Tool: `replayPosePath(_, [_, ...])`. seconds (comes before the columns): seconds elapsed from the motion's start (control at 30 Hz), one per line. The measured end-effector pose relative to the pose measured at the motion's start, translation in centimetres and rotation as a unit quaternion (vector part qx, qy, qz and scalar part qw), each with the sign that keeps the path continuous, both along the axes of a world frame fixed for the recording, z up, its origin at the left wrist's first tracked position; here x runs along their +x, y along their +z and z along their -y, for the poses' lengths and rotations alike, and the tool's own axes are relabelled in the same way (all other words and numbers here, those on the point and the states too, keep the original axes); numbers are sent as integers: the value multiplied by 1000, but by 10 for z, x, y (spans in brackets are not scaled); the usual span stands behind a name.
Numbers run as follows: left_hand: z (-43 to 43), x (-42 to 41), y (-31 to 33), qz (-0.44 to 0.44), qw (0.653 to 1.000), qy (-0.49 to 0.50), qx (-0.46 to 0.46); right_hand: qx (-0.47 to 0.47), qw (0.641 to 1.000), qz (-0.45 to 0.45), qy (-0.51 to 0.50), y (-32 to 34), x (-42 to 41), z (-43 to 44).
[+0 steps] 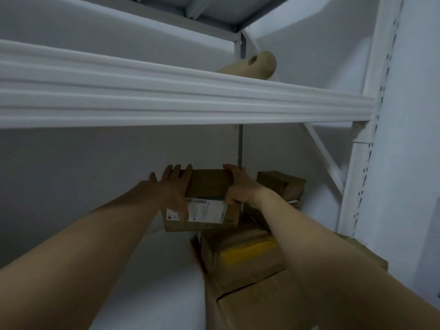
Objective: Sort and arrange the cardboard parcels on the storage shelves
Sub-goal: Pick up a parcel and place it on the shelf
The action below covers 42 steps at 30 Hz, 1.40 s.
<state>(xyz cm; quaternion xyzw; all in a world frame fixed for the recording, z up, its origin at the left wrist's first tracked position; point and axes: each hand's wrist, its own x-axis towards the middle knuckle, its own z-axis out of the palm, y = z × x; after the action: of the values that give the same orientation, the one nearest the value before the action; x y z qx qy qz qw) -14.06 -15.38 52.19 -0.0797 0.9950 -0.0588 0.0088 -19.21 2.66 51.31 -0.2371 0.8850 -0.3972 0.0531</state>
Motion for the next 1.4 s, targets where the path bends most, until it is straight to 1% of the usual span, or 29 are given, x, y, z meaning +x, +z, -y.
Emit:
replayPosePath(0.07, [-3, -9, 6, -3, 999, -20, 31, 15, 1000, -10, 6, -3, -10, -4])
replayPosePath(0.13, [-7, -19, 8, -19, 999, -23, 32, 37, 999, -21, 3, -4, -20, -6])
replayPosePath(0.27, [-17, -47, -4, -33, 996, 40, 67, 61, 997, -19, -45, -4, -38, -14])
replayPosePath(0.33, [-21, -60, -12, -45, 995, 55, 73, 77, 996, -22, -38, -2, -44, -18])
replayPosePath(0.4, [-25, -72, -20, -53, 994, 50, 86, 62, 998, -16, -25, -4, -51, -21])
replayPosePath(0.43, [-27, -77, -24, -51, 994, 46, 89, 52, 998, -8, -18, -7, -54, -22])
replayPosePath(0.53, [-31, -90, -35, -34, 996, 31, 75, 107, 994, -11, -32, -14, -67, -18])
replayPosePath(0.7, [-39, -104, -46, 0, 998, 21, 54, 150, 987, -37, -42, -22, -81, -12])
replayPosePath(0.93, [-43, -118, -56, 32, 997, 24, 73, 181, 982, -38, -34, -36, -88, -4])
replayPosePath(1.23, [-37, -126, -71, 30, 996, -8, 84, 214, 976, -41, -14, -39, -85, -2])
replayPosePath(1.4, [-40, -119, -71, 18, 995, -3, 94, 241, 970, -40, -6, -41, -84, 0])
